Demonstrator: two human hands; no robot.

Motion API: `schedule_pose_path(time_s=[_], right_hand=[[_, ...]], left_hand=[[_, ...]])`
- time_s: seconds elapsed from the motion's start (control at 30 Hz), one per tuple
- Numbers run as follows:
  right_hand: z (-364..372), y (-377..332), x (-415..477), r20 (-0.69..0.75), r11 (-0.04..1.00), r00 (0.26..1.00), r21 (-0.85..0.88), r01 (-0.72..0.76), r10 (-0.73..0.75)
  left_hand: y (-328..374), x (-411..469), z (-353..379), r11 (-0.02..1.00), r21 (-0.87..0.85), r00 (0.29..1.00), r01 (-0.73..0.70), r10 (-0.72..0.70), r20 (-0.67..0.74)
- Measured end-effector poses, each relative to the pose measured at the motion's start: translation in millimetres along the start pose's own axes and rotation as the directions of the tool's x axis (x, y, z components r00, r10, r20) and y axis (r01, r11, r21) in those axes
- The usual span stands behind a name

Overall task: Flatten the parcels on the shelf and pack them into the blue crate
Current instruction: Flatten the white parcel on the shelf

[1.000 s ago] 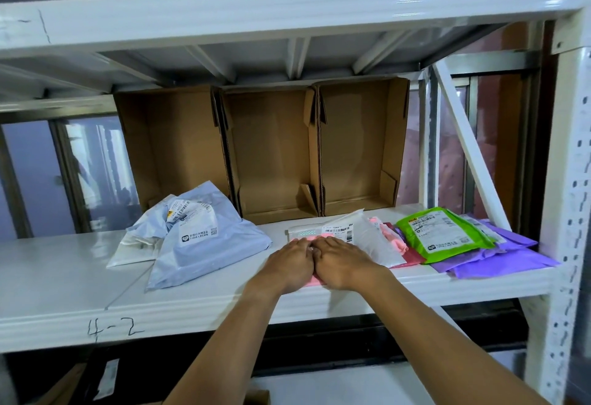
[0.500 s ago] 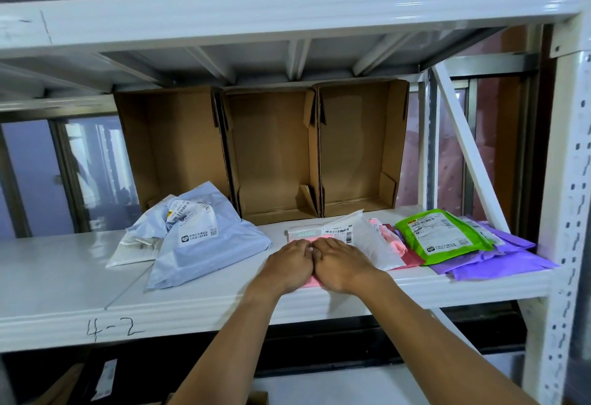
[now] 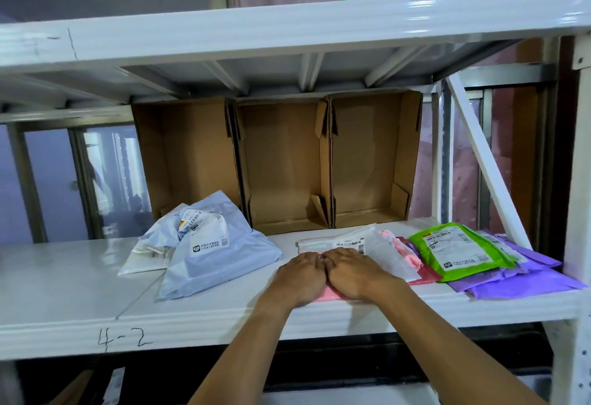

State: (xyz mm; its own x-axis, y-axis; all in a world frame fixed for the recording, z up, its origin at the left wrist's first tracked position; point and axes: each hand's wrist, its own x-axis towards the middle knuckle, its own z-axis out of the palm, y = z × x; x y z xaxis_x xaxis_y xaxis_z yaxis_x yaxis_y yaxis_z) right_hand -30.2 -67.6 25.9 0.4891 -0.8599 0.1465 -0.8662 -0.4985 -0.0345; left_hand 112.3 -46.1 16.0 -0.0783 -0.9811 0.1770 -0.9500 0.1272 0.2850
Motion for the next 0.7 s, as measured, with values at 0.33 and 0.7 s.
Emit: schedule_pose_path(time_s=[0.33, 0.7], right_hand=[[-5, -6, -10, 0.04, 0.995, 0.998, -0.081, 0.056, -0.053], [3, -8, -21, -0.18, 0.979, 0.982, 0.201, -0.016, 0.053]], left_hand=[[7, -6, -5, 1.0, -0.007, 1.0, 0.015, -0.015, 0.023], [12, -20, -4, 0.99, -0.132, 0.961, 0.057, -0.09, -0.26]])
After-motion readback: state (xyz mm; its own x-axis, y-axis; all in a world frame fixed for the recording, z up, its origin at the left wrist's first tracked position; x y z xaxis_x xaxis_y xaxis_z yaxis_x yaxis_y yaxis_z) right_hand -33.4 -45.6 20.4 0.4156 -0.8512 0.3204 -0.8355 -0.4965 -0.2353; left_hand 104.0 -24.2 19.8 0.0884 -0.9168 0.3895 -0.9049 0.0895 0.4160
